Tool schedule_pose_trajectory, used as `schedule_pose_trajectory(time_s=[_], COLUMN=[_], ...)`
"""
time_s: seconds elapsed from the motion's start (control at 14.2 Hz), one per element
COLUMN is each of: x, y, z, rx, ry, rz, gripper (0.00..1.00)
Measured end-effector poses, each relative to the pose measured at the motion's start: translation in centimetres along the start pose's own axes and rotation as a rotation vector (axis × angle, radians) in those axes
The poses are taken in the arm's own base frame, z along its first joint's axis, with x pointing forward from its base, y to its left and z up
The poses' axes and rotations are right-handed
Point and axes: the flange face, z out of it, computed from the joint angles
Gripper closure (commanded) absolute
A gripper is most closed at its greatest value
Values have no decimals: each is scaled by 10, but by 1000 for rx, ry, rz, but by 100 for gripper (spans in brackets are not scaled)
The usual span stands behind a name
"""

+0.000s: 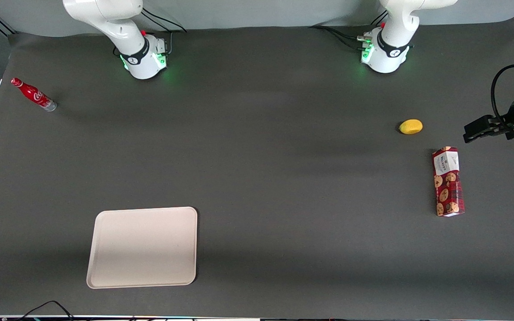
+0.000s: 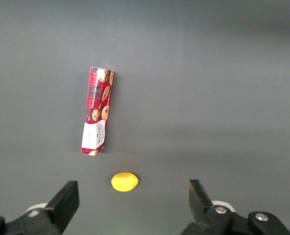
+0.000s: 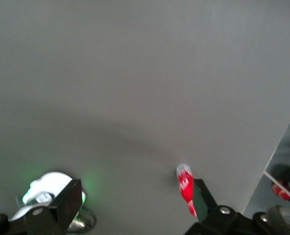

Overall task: Place coke bottle on tray
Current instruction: 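Move the open right gripper toward the red Coca-Cola bottle, then lower the right gripper over the bottle neck and close on it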

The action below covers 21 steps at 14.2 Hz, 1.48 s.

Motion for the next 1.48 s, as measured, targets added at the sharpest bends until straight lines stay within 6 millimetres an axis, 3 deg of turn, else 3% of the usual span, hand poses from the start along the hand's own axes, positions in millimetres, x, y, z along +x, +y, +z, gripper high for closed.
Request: schedule_pose_trajectory(time_s=[0.21, 0.49, 1.13, 1.27, 1.48], x=[-39, -90, -182, -202, -225], y=[29, 64, 86, 87, 95], z=[42, 117, 259, 280, 295], rx=[-38, -46, 18, 18, 18], ry=[-24, -22, 48, 48, 71], rz=[-19, -28, -26, -25, -47], gripper=[0, 0, 0, 0, 0])
